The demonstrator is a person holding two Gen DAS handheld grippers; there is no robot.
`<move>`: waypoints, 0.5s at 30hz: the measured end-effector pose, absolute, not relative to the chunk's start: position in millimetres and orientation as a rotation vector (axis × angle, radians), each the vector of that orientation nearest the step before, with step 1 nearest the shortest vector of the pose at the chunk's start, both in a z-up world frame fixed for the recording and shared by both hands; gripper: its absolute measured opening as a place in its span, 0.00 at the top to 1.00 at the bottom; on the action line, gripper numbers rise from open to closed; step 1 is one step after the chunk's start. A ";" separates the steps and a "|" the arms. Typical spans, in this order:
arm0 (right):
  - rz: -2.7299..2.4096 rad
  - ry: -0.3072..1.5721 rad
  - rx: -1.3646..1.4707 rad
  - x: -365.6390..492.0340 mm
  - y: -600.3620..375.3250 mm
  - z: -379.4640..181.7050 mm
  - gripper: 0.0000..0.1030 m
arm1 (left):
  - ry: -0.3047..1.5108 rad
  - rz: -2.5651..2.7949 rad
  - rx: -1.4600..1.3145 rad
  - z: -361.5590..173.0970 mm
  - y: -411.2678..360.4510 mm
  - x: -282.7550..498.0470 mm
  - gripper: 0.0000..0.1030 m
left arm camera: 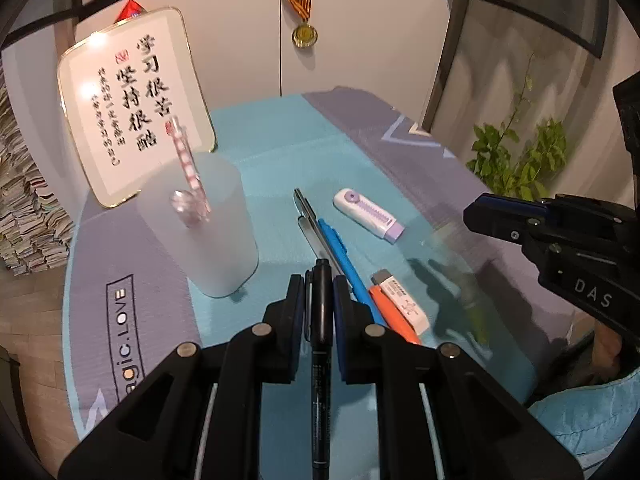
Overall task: Organize stationery
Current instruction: 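Lift the black marker with the left gripper while the right lifts the green pen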
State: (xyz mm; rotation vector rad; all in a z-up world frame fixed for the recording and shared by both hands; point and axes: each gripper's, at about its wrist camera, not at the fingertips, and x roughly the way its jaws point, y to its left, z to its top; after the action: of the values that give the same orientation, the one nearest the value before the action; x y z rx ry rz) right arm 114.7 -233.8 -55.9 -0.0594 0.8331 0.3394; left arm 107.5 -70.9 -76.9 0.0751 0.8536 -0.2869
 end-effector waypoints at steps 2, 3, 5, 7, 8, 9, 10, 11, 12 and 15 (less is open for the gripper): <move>0.344 0.827 -0.058 112.7 -232.7 -52.5 0.98 | 0.839 -0.288 0.071 -73.4 -69.2 103.4 0.88; 0.346 0.824 -0.058 110.6 -231.6 -51.4 0.98 | 0.836 -0.287 0.068 -72.7 -68.6 102.1 0.88; 0.346 0.826 -0.072 107.1 -229.1 -51.1 0.98 | 0.834 -0.288 0.066 -72.9 -65.9 99.1 0.88; 0.349 0.856 -0.099 108.1 -227.5 -57.1 0.98 | 0.841 -0.279 0.064 -75.1 -63.4 97.3 0.88; 0.335 0.868 -0.100 110.0 -229.8 -61.2 0.98 | 0.842 -0.277 0.063 -75.7 -62.3 95.3 0.88; 0.326 0.895 -0.106 113.7 -232.5 -67.8 0.98 | 0.846 -0.276 0.059 -77.6 -60.2 94.0 0.88; 0.321 0.933 -0.118 119.0 -234.1 -76.0 0.98 | 0.848 -0.276 0.056 -78.8 -59.1 92.9 0.88; 0.307 0.957 -0.126 122.8 -236.5 -82.3 0.98 | 0.850 -0.276 0.052 -79.9 -57.7 91.8 0.88; 0.283 0.981 -0.133 127.0 -240.2 -90.2 0.98 | 0.853 -0.275 0.049 -81.0 -56.0 90.8 0.88; 0.260 1.055 -0.133 139.4 -251.8 -109.0 0.97 | 0.863 -0.272 0.039 -84.9 -50.9 90.5 0.88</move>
State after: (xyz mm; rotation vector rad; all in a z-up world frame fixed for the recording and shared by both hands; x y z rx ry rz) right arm 139.4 -251.8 -109.0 -0.1334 1.0548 0.2596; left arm 90.5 -50.9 -84.9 0.0386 0.8626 -0.2721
